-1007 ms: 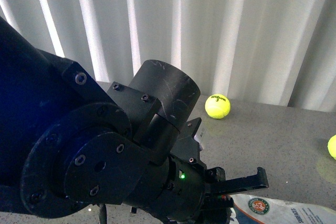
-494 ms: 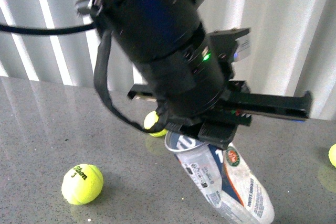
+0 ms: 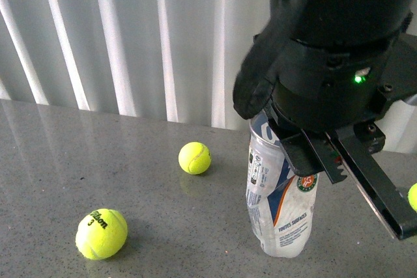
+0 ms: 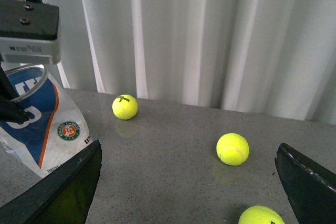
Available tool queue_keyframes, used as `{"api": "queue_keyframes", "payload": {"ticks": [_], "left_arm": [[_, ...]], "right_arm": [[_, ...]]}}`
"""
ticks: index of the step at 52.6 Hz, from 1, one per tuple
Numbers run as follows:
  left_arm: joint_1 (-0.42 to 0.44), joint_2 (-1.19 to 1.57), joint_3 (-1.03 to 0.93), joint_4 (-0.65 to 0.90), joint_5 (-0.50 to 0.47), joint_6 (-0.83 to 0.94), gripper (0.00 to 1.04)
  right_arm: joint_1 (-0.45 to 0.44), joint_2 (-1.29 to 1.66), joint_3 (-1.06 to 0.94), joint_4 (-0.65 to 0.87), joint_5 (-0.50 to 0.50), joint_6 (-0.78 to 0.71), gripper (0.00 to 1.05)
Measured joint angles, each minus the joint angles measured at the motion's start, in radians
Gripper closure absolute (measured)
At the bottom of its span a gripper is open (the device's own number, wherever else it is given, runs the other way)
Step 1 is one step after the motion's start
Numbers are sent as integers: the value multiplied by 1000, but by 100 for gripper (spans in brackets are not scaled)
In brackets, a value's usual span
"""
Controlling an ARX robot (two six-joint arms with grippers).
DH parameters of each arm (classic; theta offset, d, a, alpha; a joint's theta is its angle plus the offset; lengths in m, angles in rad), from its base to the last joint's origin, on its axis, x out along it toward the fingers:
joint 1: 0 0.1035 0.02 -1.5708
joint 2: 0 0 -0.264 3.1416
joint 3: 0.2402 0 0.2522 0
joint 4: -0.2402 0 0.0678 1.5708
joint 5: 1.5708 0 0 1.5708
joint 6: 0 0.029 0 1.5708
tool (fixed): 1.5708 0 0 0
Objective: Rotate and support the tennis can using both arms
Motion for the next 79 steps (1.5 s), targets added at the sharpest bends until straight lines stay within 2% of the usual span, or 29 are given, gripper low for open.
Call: {"api": "queue_keyframes", "payload": {"ticks": [43,48,51,57,62,64,72,79], "left_arm": [[-67,55,-35,33,27,50,101],[-67,63,-25,32,28,47,82],[-67,65,-21,30,27,45,75],[-67,65,-18,26,31,46,50],[-67,66,-11,24,27,45,37],[-67,66,-4,24,27,45,29],[-67,66,14,23,25,46,6],[-68,66,28,16,27,41,7]], "right_arm": [[0,0,0,0,1,0,7],[0,0,0,0,1,0,7],[0,0,0,0,1,0,7],[0,0,0,0,1,0,7],[0,0,0,0,1,0,7],[0,0,0,0,1,0,7],[0,0,0,0,1,0,7],[0,0,0,0,1,0,7]]}}
